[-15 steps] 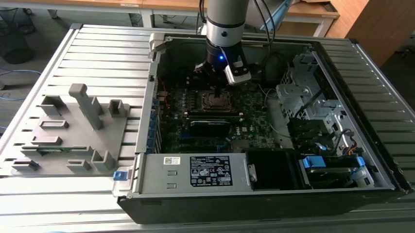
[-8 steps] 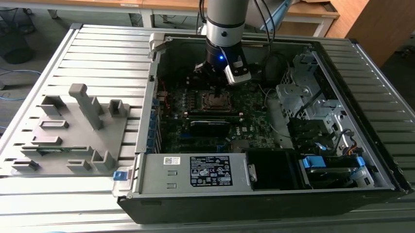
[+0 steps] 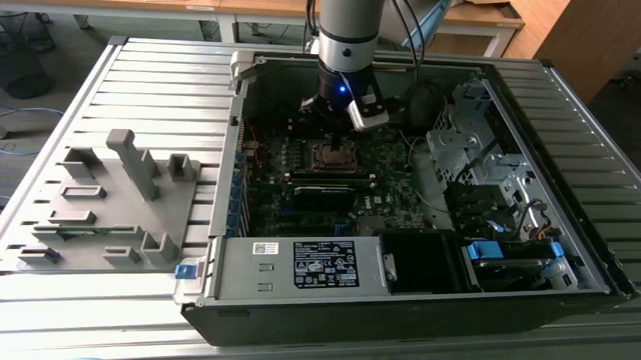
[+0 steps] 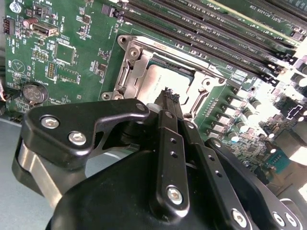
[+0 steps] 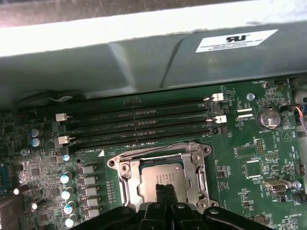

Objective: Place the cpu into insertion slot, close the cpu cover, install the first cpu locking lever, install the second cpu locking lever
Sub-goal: 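Install the first cpu locking lever, then install the second cpu locking lever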

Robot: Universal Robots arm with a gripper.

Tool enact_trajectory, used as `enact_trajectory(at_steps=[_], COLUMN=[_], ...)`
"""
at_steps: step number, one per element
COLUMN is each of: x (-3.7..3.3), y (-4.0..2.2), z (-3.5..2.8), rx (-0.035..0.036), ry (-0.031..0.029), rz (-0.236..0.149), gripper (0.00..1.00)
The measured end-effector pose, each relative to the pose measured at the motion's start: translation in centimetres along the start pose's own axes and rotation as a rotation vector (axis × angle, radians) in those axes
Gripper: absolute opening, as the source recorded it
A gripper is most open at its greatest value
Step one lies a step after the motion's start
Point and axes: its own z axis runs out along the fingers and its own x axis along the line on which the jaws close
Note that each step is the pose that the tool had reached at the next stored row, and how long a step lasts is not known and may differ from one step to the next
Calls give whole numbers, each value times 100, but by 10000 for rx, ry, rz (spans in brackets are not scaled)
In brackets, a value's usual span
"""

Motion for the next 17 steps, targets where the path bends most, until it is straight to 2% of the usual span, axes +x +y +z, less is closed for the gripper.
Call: enact_trajectory(at_steps=[3,8,17], x=[0,-2,-2], y=[0,1,2], z=[-3,-54,-67], rx=[-1,-1,-2], ry=[2,2,2], rz=[-53,-55,-55], gripper=[11,11,11])
